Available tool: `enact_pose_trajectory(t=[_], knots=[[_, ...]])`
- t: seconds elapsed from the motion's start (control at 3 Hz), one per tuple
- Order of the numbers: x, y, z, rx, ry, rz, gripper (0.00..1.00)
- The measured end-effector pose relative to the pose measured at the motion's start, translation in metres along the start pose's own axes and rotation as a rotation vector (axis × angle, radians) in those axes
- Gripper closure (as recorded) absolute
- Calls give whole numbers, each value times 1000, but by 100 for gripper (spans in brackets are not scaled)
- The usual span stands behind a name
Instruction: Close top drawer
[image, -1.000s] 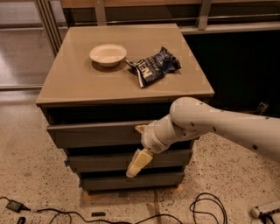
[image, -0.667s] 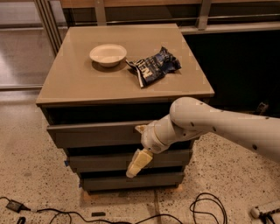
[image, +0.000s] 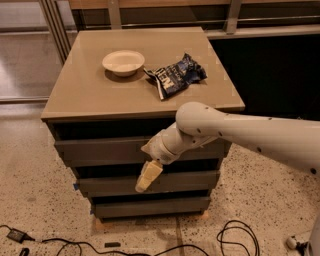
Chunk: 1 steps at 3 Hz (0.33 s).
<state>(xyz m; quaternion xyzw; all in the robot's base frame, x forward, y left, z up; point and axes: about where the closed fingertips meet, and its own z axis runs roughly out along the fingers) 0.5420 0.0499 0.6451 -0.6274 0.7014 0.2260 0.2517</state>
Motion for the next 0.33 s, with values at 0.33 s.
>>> enact_pose_trajectory(t=[0.33], knots=[[0, 0, 0, 0, 0, 0, 0]])
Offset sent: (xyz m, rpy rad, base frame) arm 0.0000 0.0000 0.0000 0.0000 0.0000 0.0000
